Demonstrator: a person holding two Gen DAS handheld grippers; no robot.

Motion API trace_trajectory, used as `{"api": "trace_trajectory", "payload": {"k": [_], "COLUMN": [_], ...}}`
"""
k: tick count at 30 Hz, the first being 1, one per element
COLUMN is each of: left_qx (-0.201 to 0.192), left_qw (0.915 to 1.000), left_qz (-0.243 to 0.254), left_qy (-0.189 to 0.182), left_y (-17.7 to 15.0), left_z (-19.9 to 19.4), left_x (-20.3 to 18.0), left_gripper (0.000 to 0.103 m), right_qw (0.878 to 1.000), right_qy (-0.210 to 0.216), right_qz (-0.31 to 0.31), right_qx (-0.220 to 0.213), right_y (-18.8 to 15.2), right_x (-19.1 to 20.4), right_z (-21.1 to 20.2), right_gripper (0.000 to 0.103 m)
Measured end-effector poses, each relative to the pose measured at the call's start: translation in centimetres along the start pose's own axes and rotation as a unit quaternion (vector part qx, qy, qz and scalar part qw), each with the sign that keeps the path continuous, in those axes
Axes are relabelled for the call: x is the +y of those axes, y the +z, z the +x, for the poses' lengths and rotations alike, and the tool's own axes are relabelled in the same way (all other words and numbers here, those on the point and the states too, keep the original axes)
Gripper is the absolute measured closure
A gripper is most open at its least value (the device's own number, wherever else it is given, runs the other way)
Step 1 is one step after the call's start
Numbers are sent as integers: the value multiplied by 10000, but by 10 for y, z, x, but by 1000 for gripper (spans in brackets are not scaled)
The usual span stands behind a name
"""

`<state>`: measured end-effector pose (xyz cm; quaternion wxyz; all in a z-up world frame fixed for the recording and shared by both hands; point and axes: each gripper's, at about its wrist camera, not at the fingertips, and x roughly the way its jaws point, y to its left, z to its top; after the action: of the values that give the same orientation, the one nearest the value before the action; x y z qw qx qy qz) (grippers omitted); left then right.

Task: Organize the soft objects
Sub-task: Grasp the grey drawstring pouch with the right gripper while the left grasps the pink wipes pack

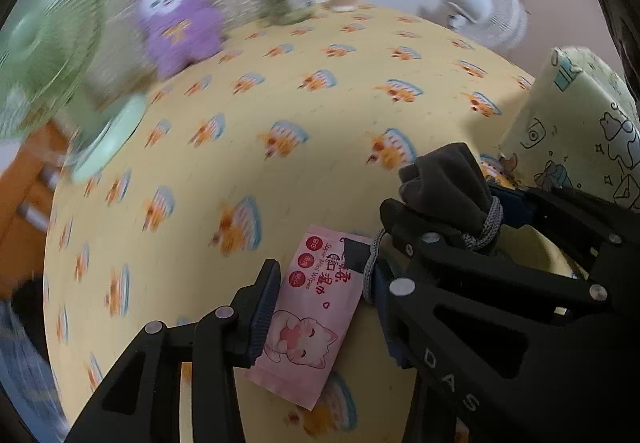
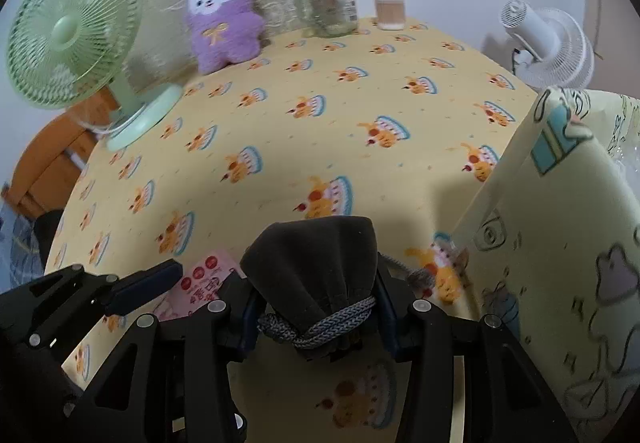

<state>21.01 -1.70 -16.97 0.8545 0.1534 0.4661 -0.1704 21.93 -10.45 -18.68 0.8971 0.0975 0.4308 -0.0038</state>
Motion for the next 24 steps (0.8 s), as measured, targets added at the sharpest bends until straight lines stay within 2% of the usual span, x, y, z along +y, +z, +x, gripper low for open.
{"api": "trace_trajectory", "payload": {"k": [4, 10, 18, 21, 24], "left_qx": [2, 93, -117, -171, -198], "left_qw": [9990, 9971, 9923, 9913, 9913], "left_qz": [-442, -702, -1113, -1190, -1236], "left_qy": [66, 283, 522, 543, 397], "left_y": [-15, -31, -54, -58, -59], "left_z": [-8, -21, -36, -41, -46], "left_x": [3, -2, -4, -3, -2], "left_gripper": [54, 54, 55, 55, 56], "right_qw": [9997, 9990, 9969, 9963, 9957], "right_qy": [32, 167, 253, 350, 369], "right_qz": [-239, -400, -746, -778, -832], "right_qx": [21, 112, 37, 116, 163], "right_y": [-8, -19, -37, -41, -42], "right_x": [7, 10, 19, 21, 25], "right_z": [-3, -12, -28, -30, -34], "right_gripper": [52, 53, 55, 55, 55]}}
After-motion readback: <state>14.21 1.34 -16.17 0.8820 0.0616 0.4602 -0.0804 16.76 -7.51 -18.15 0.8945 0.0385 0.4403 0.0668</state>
